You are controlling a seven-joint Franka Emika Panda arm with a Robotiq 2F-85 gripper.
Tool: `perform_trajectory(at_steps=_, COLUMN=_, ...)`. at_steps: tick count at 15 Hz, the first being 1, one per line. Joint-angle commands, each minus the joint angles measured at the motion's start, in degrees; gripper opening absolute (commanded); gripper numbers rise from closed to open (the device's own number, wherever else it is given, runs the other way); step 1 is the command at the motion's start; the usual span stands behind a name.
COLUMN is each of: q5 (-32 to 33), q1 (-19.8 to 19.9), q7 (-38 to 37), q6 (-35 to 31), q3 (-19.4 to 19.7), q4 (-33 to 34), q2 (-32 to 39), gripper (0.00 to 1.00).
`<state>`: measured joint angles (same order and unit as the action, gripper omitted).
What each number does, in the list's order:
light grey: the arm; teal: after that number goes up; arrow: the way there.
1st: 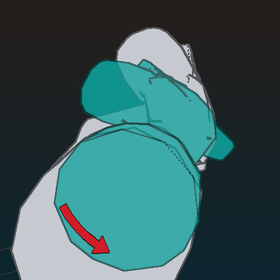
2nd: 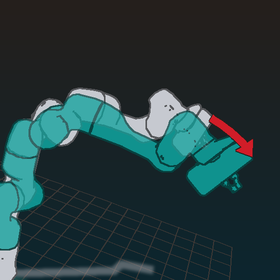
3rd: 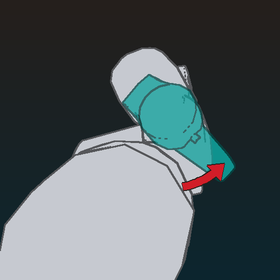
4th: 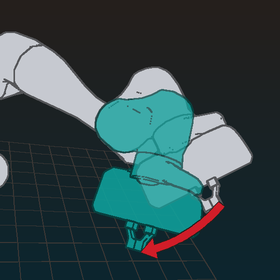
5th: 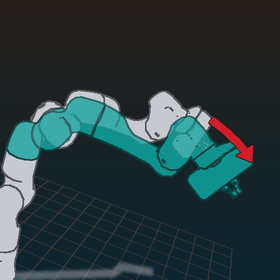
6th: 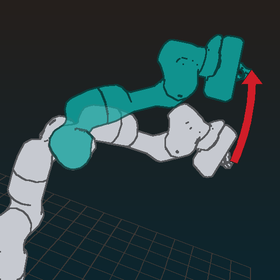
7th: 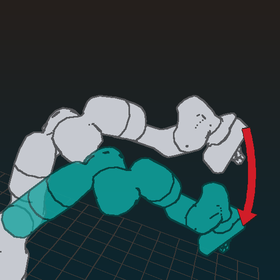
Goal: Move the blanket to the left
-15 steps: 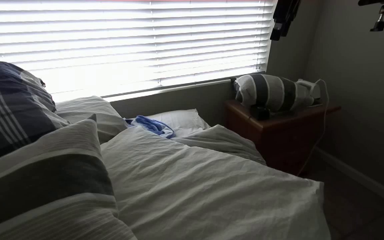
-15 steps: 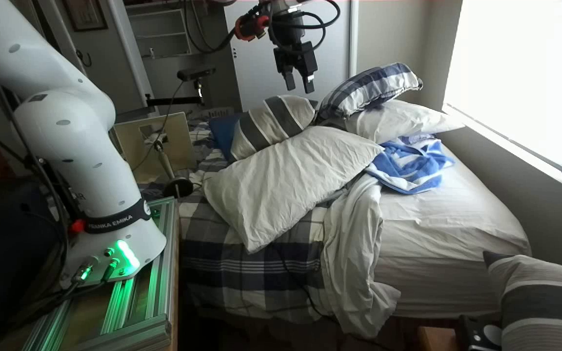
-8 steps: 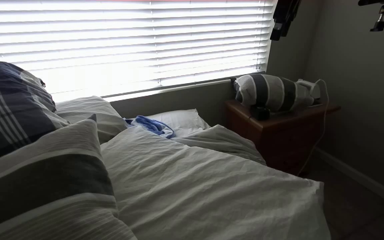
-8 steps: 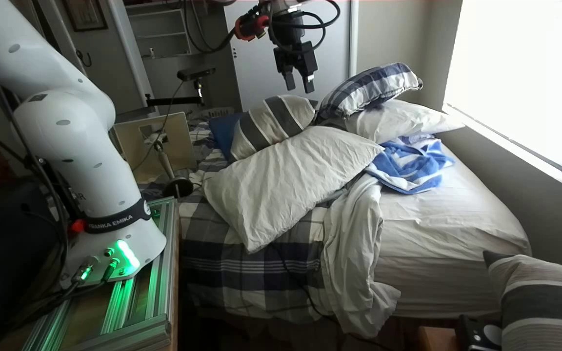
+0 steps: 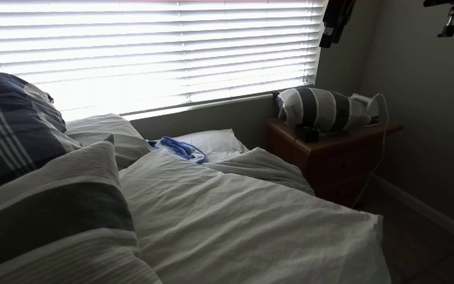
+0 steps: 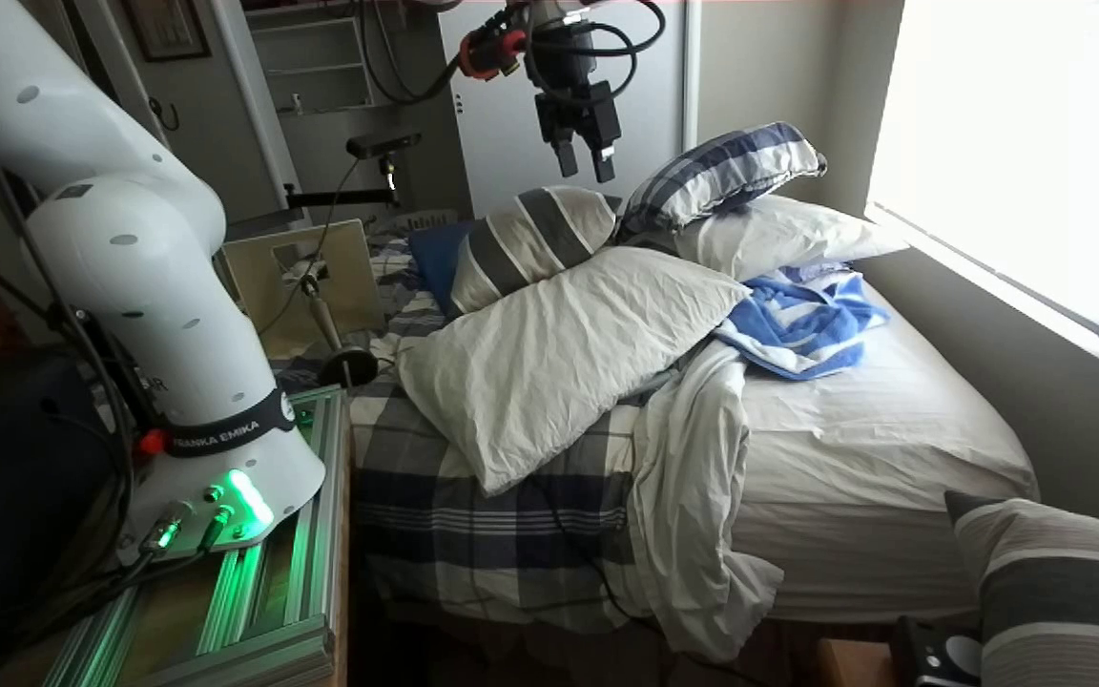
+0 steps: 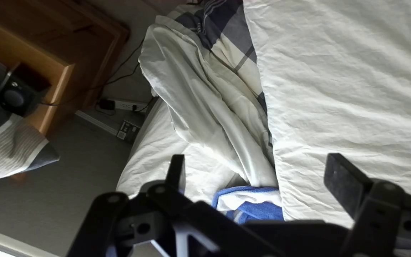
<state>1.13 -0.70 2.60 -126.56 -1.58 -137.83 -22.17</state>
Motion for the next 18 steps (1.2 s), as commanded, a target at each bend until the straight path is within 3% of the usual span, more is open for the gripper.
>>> perform_trajectory(at_steps=1, q5=0.1, q1=-0.1, q7=1.1, q6=0.2, q3=0.8, q4=0.0, q2=0.3, gripper=1.0)
perform_trajectory(at_steps=3, q5=-1.9, q1=-0.9, q7=10.1, q6=-2.0, q3=4.5, q4=-0.3, q2=1.9, gripper=1.0)
perform_trajectory(at_steps=4, q5=-1.6, q1=-5.1, q7=14.9, q6=-4.1, q3=9.9, q4=-1.0, q2=2.9, gripper=1.0)
perform_trajectory(at_steps=14, q5=-1.2, q1=-33.9, q7=58.2, q6=-13.4, q3=55.2, q4=-3.7, q2=10.8, gripper=1.0)
perform_trajectory(at_steps=18, q5=-9.9, q1=-39.0, q7=74.7, q6=-20.5, q3=67.4, q4=-2.7, q2=18.3, gripper=1.0)
